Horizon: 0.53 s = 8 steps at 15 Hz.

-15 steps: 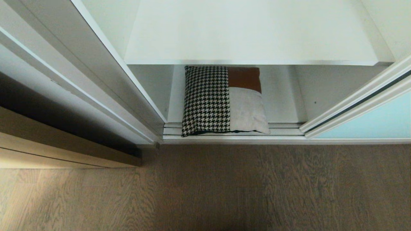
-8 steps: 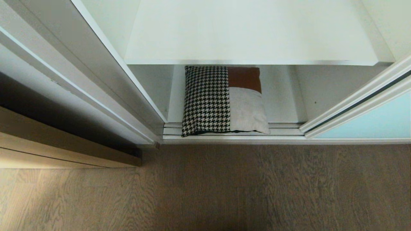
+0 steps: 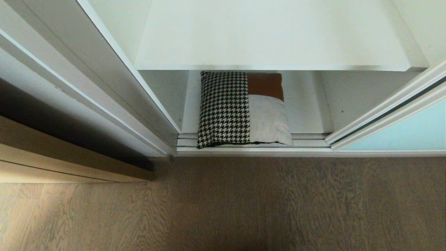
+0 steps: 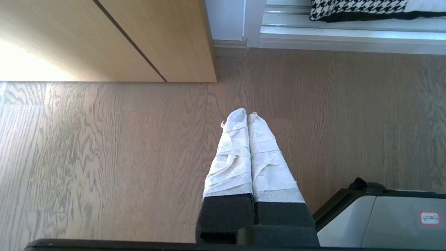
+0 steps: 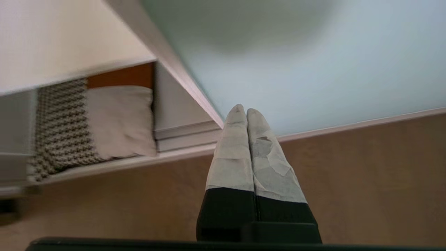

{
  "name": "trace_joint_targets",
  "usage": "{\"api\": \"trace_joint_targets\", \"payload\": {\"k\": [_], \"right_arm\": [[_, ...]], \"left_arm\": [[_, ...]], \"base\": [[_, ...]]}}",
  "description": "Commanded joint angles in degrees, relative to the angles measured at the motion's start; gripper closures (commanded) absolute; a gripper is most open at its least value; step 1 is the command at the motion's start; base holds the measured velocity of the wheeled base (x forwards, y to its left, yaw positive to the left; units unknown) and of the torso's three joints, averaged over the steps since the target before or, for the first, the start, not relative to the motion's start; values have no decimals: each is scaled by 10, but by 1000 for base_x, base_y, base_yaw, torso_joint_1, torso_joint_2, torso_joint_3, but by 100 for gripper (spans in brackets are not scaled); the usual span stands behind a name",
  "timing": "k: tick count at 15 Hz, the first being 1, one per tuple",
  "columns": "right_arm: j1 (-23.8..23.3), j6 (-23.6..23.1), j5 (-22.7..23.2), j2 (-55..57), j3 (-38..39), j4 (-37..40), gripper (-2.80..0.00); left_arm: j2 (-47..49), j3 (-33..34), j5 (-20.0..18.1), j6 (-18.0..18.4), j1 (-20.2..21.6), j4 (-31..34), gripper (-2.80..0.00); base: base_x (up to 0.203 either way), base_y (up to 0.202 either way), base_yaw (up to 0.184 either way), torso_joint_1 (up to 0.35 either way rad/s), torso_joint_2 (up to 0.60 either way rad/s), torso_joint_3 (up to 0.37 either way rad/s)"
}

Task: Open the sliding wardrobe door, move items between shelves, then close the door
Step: Close the door

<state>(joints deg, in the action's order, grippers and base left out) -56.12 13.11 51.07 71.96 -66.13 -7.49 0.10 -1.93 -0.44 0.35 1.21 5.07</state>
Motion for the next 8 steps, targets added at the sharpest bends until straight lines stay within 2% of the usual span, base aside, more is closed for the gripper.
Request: {"api": "trace_joint_targets", "payload": {"k": [1,6,8], "right_arm": [[15,9,0,17,-15,-1,0],[67,26,-29,22,-28,-1,0],[71,26,-41,35,-32,-8,0]], "left_arm": [[1,0,0,0,0,0,0],[1,0,0,0,0,0,0],[1,0,0,0,0,0,0]], "base": [[0,0,0,0,0,0],[0,0,0,0,0,0],[0,0,0,0,0,0]]}}
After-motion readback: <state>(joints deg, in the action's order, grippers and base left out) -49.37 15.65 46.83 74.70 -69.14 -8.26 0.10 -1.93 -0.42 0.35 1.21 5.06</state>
